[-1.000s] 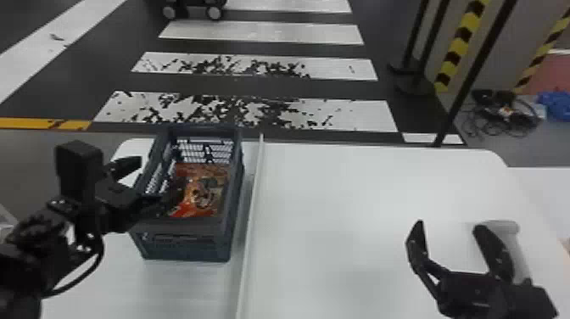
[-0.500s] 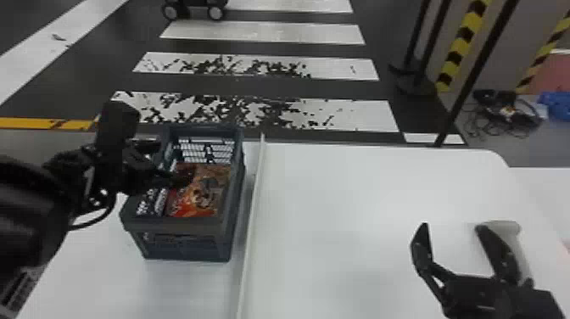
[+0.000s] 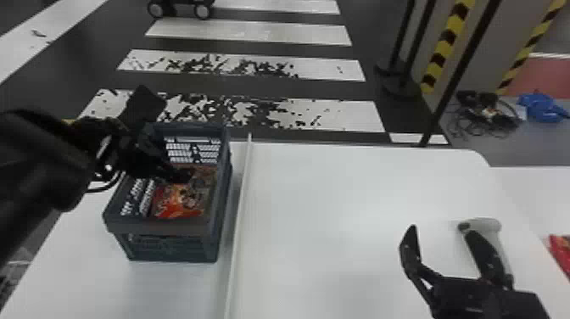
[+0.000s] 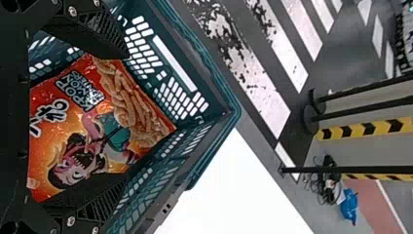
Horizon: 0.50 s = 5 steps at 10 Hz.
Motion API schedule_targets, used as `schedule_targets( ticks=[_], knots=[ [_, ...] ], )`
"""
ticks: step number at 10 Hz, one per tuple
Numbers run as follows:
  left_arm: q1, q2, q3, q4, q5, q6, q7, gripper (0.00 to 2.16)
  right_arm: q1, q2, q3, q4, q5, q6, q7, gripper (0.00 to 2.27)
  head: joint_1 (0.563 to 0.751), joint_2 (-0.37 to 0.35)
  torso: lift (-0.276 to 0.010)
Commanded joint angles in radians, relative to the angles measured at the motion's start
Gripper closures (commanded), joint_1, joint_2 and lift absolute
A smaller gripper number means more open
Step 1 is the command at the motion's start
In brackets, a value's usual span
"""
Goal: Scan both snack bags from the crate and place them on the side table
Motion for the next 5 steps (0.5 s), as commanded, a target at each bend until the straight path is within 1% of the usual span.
schedule_targets(
  ticks=[1, 2, 3, 4, 5],
  knots=[
    [-0.052, -0.025, -0.032, 0.047, -0.085, 0.037, -0.069, 0.14, -0.005, 0.002, 0.001, -0.002, -0.005, 0.003, 0.000, 0.06, 0.695, -0.049, -0.098],
    [-0.059, -0.048, -0.035, 0.072, -0.160, 0.040, -0.101, 0.14, -0.012, 0.002, 0.004, -0.002, -0.005, 0.012, 0.000, 0.06, 0.695, -0.054, -0.098],
    [-0.078, -0.054, -0.046, 0.108, -0.166, 0.040, -0.121, 0.14, -0.019, 0.002, 0.007, -0.002, -0.006, 0.018, 0.000, 0.06, 0.695, -0.051, -0.098],
    [-0.089, -0.085, -0.033, 0.156, -0.212, 0.040, -0.155, 0.14, -0.031, 0.002, 0.011, 0.001, -0.008, 0.027, 0.000, 0.06, 0.695, -0.044, -0.098],
    [-0.095, -0.117, -0.024, 0.223, -0.264, 0.031, -0.177, 0.14, -0.039, 0.002, 0.016, 0.004, -0.012, 0.030, 0.000, 0.06, 0.695, -0.042, -0.098]
  ],
)
